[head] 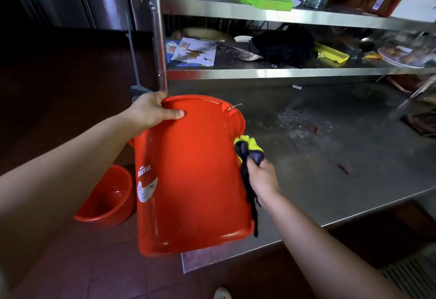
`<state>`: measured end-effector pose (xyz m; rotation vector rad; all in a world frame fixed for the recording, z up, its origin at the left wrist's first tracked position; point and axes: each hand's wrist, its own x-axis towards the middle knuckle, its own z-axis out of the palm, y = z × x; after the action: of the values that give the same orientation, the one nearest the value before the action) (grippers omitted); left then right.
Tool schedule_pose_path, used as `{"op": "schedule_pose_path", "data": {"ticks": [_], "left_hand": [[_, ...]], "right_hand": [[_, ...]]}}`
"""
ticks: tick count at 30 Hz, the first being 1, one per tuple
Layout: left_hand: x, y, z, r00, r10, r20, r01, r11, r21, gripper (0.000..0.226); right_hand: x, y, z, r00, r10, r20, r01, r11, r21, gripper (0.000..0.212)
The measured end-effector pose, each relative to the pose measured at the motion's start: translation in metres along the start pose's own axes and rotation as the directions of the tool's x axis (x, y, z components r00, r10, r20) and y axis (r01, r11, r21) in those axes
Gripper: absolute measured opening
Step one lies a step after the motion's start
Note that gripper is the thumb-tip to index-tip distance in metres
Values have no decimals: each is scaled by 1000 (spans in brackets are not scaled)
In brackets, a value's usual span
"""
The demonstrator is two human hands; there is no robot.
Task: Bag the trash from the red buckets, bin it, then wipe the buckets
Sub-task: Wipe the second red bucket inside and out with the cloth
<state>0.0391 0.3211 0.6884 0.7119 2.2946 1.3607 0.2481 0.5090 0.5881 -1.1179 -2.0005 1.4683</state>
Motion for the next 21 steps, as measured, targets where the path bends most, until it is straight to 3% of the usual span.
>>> {"op": "schedule_pose_path", "data": {"ticks": [2, 5, 8, 11, 14, 18, 21], "left_hand": [[-3, 11, 0, 998, 56, -5, -55, 997, 60, 26], [-12, 33, -2, 980, 200, -20, -192, 962, 194, 28], [-25, 54, 1, 911, 412, -26, -358, 818, 450, 29], [-38, 58, 10, 827, 561, -21, -453, 690, 565, 33], [-50, 51, 18, 792, 609, -39, -480, 661, 577, 38], [-68, 39, 23, 725, 688, -28, -541, 594, 596, 39], [-81, 24, 17, 689, 725, -21, -583, 570, 579, 38]], "right_hand": [[-1, 7, -15, 999, 15, -40, -12, 999, 52, 14], [-2, -16, -35, 981, -114, -159, 130, 987, 96, 14], [-7, -64, -49, 904, -324, -279, 356, 931, 75, 22], [-17, -99, -56, 796, -500, -340, 549, 834, 58, 10], [-31, -114, -50, 724, -647, -239, 655, 754, -55, 30], [-42, -113, -32, 614, -789, 4, 702, 544, -459, 27], [-46, -110, -32, 570, -821, 34, 715, 475, -512, 35]]}}
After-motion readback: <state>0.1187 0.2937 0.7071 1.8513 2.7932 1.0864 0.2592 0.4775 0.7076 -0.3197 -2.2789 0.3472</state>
